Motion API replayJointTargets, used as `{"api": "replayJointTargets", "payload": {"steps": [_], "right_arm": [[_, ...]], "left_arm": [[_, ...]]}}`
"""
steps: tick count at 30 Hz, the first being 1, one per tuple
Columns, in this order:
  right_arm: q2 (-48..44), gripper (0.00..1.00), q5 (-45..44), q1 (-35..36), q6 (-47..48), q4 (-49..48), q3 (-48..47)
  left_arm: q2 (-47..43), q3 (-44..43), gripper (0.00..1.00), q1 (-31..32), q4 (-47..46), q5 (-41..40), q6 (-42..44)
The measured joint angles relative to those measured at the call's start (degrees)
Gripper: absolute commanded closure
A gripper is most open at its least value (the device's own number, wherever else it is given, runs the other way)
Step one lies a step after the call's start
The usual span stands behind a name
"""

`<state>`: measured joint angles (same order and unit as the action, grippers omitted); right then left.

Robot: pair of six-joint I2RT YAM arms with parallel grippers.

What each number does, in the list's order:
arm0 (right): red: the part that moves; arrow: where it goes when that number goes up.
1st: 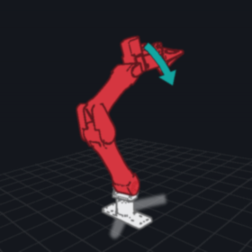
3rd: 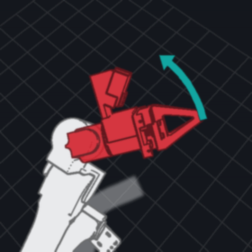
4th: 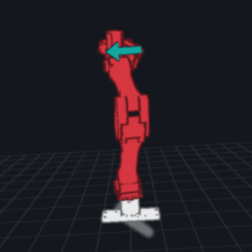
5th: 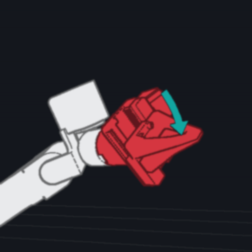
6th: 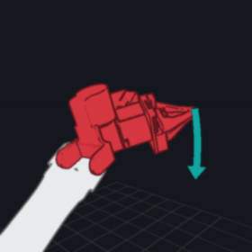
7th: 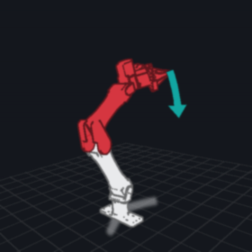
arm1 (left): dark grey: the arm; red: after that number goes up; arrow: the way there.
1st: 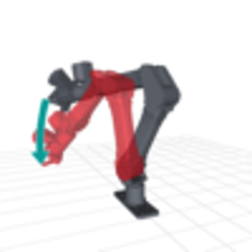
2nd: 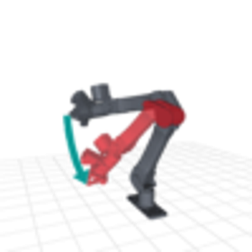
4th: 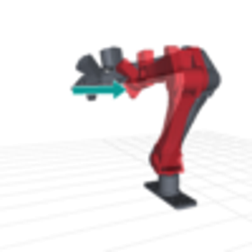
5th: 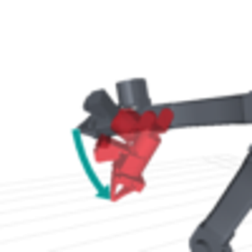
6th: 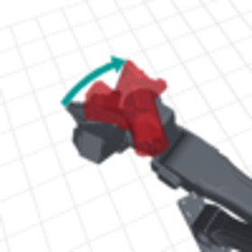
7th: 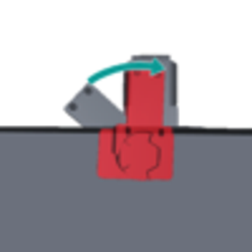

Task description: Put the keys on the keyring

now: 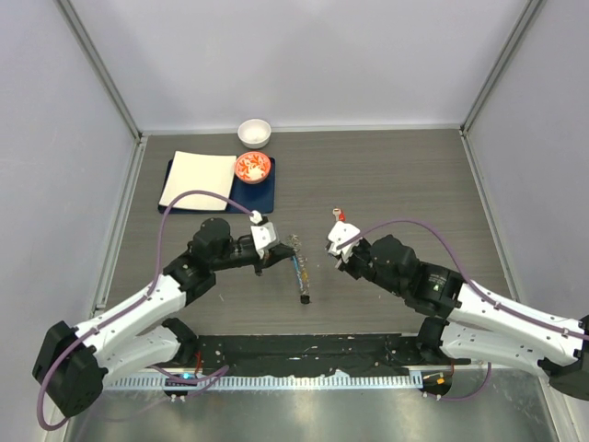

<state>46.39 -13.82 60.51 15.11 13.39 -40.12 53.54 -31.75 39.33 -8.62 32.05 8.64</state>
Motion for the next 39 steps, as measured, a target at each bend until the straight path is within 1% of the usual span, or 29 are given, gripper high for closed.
{"api": "replayJointTargets", "payload": {"steps": [7, 15, 26, 39], "right_arm": [[0.3, 0.99, 2.3, 0.0, 4.7, 3.4, -2.2], [1.7, 0.99, 8.5, 0.0, 7.5, 4.2, -3.5], [2.1, 0.99, 15.3, 0.0, 7.7, 4.3, -3.5], [2.3, 0.99, 15.8, 0.0, 7.7, 3.4, -3.5]], "left_arm": [[4.8, -0.2, 1.0, 0.0, -4.0, 8.1, 3.7], [6.2, -0.2, 1.0, 0.2, -10.1, 14.1, 3.9], [6.7, -0.2, 1.0, 1.3, -13.0, 15.5, 3.8], [6.7, -0.2, 1.0, 2.1, -13.0, 15.5, 3.8]]}}
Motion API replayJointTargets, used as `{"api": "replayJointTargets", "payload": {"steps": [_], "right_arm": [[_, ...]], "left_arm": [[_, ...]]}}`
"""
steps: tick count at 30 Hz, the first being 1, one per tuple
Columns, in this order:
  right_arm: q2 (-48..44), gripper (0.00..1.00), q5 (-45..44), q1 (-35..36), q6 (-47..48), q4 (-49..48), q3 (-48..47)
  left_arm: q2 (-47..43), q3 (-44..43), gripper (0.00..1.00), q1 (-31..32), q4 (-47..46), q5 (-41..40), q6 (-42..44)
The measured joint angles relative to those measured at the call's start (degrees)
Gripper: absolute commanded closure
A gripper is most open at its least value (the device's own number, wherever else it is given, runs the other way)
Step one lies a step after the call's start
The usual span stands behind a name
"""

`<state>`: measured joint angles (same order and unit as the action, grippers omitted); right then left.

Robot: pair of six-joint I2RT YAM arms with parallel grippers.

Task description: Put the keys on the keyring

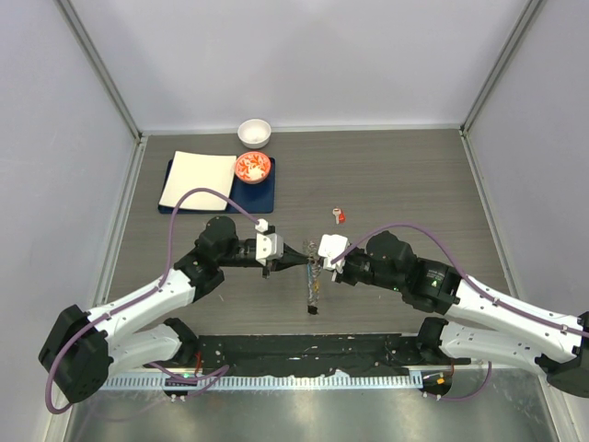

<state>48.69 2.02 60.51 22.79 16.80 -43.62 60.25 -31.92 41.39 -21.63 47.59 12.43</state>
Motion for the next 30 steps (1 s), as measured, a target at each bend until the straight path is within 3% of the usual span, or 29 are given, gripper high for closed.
{"api": "replayJointTargets", "payload": {"steps": [30], "right_arm": [[0.0, 0.99, 0.2, 0.0, -0.3, -0.1, 0.0]], "left_arm": [[0.0, 1.2, 1.0, 0.5, -1.0, -1.7, 1.6]]}}
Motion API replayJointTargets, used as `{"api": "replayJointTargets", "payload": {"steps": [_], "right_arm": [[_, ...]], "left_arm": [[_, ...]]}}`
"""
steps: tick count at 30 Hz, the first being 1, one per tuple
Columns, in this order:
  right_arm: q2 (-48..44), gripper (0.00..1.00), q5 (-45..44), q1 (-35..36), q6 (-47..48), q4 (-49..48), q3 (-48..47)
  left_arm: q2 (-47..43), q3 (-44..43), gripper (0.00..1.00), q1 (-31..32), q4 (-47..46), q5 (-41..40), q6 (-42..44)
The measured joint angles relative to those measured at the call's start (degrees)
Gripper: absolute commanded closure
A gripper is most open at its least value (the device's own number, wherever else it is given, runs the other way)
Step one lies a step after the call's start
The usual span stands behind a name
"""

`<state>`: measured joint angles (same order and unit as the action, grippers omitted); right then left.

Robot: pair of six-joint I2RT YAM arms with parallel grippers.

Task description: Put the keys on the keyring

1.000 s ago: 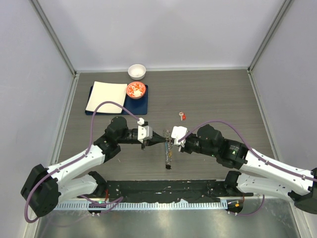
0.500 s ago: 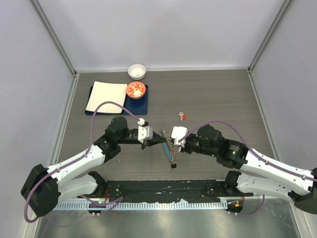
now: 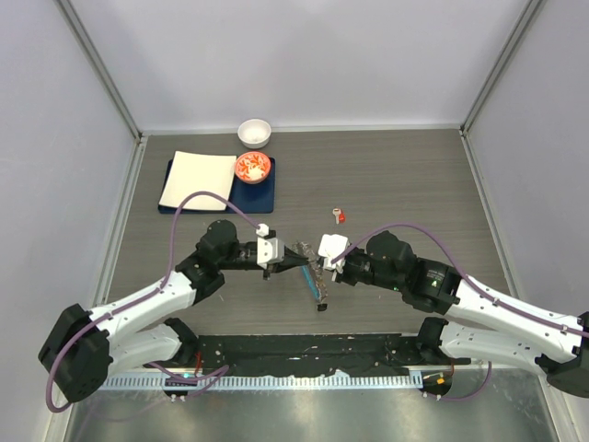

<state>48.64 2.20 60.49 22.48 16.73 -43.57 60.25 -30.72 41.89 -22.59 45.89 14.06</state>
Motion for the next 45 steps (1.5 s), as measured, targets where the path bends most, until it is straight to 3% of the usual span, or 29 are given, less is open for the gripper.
{"api": "replayJointTargets", "payload": {"steps": [18, 45], "right_arm": [[4.0, 0.99, 0.3, 0.0, -2.8, -0.9, 2.8], [9.9, 0.99, 6.1, 0.0, -2.9, -3.1, 3.7]], "left_arm": [[1.5, 14.0, 1.0, 0.0, -12.0, -0.7, -1.9], [0.8, 16.2, 1.0, 0.0, -17.4, -2.4, -3.1]]}}
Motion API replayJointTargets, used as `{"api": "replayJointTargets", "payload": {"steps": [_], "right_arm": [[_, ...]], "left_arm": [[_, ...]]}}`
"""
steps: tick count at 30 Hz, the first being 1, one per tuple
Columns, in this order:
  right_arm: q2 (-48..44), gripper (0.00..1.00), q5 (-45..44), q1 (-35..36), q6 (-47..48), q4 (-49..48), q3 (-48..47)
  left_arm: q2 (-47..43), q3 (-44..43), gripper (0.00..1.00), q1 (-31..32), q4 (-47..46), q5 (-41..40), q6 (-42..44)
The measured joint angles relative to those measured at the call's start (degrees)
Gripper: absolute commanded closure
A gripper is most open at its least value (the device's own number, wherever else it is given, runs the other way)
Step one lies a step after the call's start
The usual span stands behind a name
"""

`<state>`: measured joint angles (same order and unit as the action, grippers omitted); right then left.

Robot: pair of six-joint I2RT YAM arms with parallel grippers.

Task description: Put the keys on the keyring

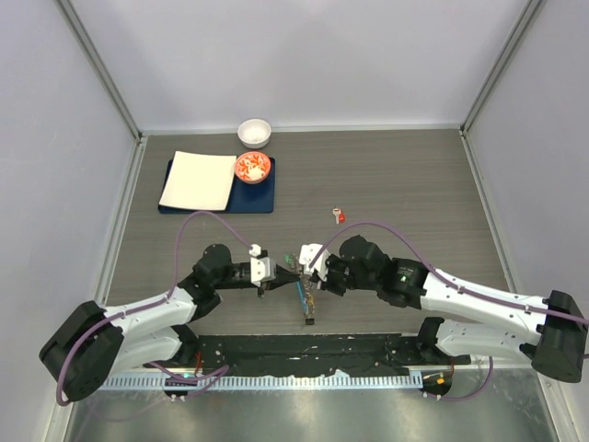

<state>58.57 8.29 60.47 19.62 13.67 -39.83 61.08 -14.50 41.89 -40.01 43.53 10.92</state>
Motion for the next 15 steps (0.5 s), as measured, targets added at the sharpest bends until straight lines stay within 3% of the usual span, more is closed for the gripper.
{"api": "replayJointTargets", "payload": {"steps": [15], "right_arm": [[0.7, 0.99, 0.2, 0.0, 0.2, -0.2, 0.0]], "left_arm": [[-1.0, 0.2, 1.0, 0.0, 0.3, 0.0, 0.1]]}}
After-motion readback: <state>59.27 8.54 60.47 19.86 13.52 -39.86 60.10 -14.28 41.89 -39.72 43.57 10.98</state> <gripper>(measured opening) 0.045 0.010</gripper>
